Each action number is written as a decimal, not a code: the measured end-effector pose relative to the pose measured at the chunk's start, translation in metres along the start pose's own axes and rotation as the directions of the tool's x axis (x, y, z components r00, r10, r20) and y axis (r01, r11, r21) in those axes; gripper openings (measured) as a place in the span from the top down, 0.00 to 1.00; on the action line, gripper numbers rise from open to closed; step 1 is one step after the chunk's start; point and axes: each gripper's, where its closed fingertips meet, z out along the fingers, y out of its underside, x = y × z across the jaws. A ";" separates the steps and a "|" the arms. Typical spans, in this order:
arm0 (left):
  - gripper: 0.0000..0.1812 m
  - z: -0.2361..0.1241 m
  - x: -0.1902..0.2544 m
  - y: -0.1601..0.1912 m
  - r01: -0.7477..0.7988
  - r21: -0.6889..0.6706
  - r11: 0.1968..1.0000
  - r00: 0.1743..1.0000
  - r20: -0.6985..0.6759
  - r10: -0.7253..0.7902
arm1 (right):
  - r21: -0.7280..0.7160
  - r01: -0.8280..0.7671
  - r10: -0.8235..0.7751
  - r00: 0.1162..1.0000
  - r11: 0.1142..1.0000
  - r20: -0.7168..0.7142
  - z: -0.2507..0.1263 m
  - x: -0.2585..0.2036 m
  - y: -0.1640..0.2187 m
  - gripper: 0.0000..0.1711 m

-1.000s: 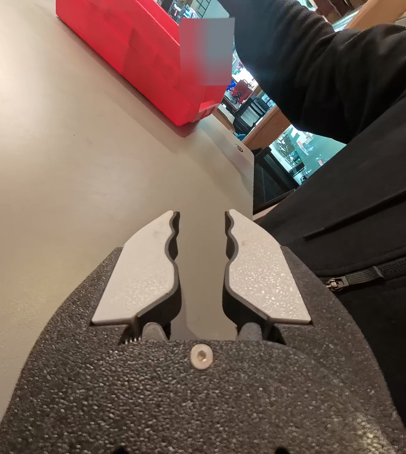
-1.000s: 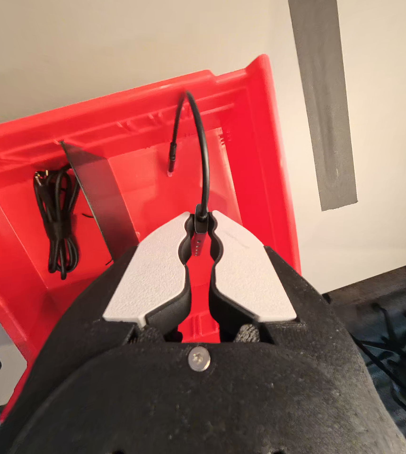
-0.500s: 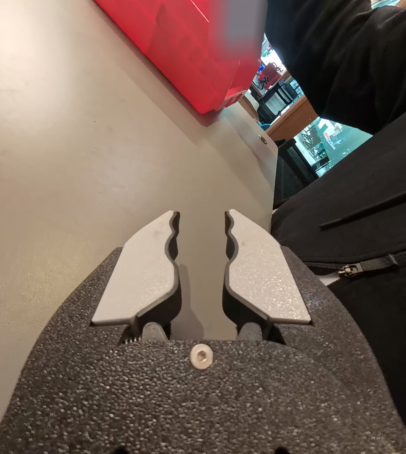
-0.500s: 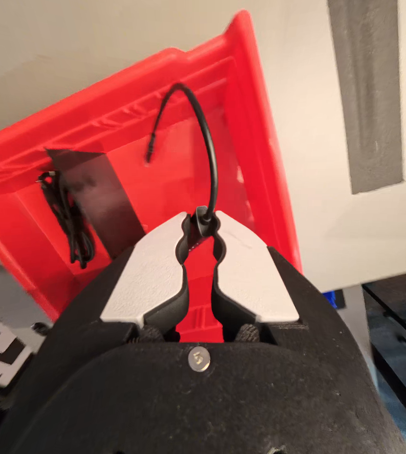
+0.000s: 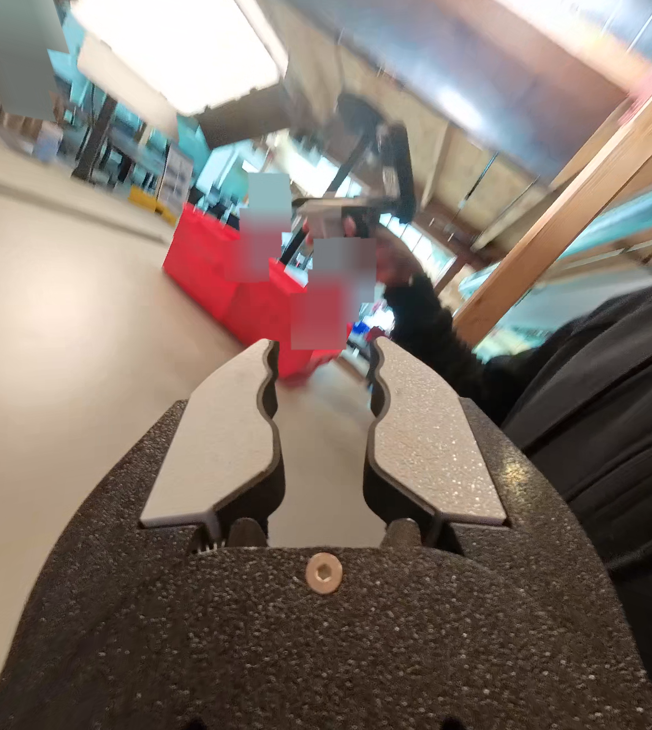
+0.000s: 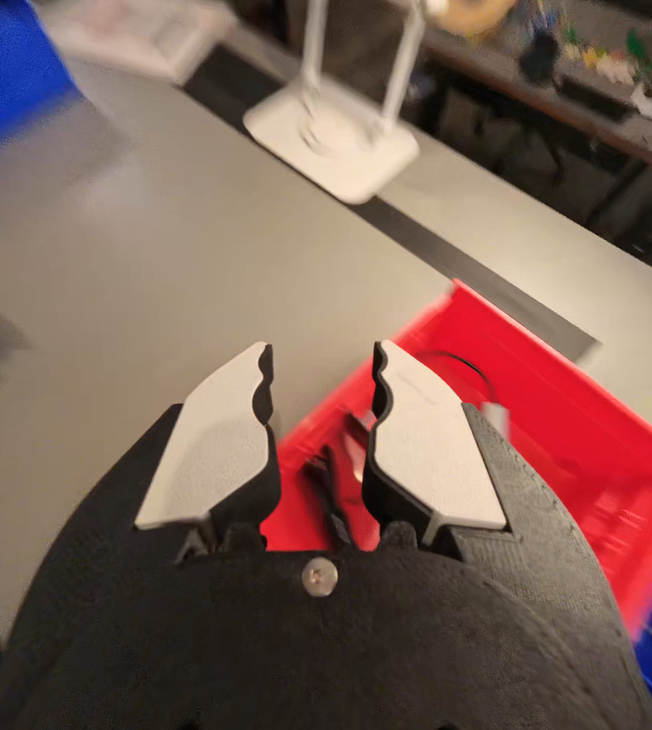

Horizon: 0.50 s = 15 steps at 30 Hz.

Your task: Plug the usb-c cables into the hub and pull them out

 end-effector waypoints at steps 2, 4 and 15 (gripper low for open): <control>0.72 0.017 0.012 -0.021 0.030 0.135 0.990 0.997 -0.074 -0.021 | 0.255 -0.150 0.104 0.977 0.955 0.186 -0.006 -0.075 -0.038 0.75; 0.71 0.035 0.024 -0.036 0.087 0.226 0.970 0.985 -0.165 -0.050 | 0.408 -0.317 0.195 0.929 0.856 0.314 0.001 -0.132 -0.057 0.76; 0.65 0.044 0.020 -0.031 0.175 0.266 0.948 0.973 -0.193 -0.126 | 0.456 -0.844 0.421 0.536 0.281 0.732 0.070 -0.229 -0.065 0.72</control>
